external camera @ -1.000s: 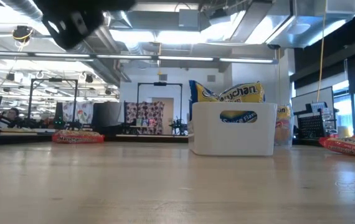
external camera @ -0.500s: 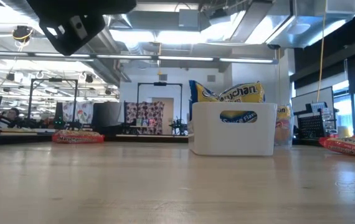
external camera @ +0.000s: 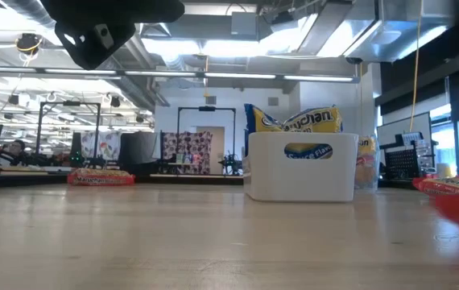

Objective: Sort Maruchan noodles
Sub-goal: Put the red noodle pack in the black bin

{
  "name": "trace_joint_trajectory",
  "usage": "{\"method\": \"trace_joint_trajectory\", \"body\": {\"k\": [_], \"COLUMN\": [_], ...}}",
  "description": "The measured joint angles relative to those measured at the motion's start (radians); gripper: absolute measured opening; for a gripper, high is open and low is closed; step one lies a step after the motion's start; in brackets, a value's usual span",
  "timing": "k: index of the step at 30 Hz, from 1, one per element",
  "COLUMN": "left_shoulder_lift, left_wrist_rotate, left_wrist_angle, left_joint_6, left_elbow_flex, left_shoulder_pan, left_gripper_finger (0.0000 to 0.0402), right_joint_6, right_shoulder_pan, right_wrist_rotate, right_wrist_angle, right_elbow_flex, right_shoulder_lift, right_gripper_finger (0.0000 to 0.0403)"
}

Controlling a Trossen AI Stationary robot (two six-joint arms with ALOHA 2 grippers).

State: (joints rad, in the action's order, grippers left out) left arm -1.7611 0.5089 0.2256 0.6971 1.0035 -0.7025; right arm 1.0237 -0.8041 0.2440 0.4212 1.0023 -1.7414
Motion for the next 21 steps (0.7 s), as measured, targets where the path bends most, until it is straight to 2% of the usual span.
{"method": "trace_joint_trajectory", "body": {"k": [4,9,14,18,21], "left_shoulder_lift": [0.0,0.0,0.0,0.0,-0.003], "left_wrist_rotate": [0.003,0.015,0.049,0.056,0.058], "left_wrist_angle": [0.0,0.008,0.009,0.009,0.014], "left_joint_6": [0.0,0.0,0.0,0.0,0.001], "left_elbow_flex": [0.0,0.0,0.0,0.0,0.0], "left_shoulder_pan": [0.0,0.003,0.006,0.008,0.008], "left_gripper_finger": [0.0134,0.0134,0.0134,0.0134,0.0134], "right_joint_6": [-0.065,-0.186,-0.288,-0.353,-0.355], "right_shoulder_pan": [0.077,0.152,0.206,0.209,0.185], "right_wrist_rotate": [0.049,0.09,0.195,0.218,0.216], "right_wrist_angle": [-0.025,-0.162,-0.29,-0.281,-0.207], "right_elbow_flex": [0.001,0.004,0.0,0.001,0.001], "right_shoulder_lift": [-0.029,-0.082,-0.094,-0.039,0.025], "right_gripper_finger": [0.0009,0.0009,0.0009,0.001,0.001]}}
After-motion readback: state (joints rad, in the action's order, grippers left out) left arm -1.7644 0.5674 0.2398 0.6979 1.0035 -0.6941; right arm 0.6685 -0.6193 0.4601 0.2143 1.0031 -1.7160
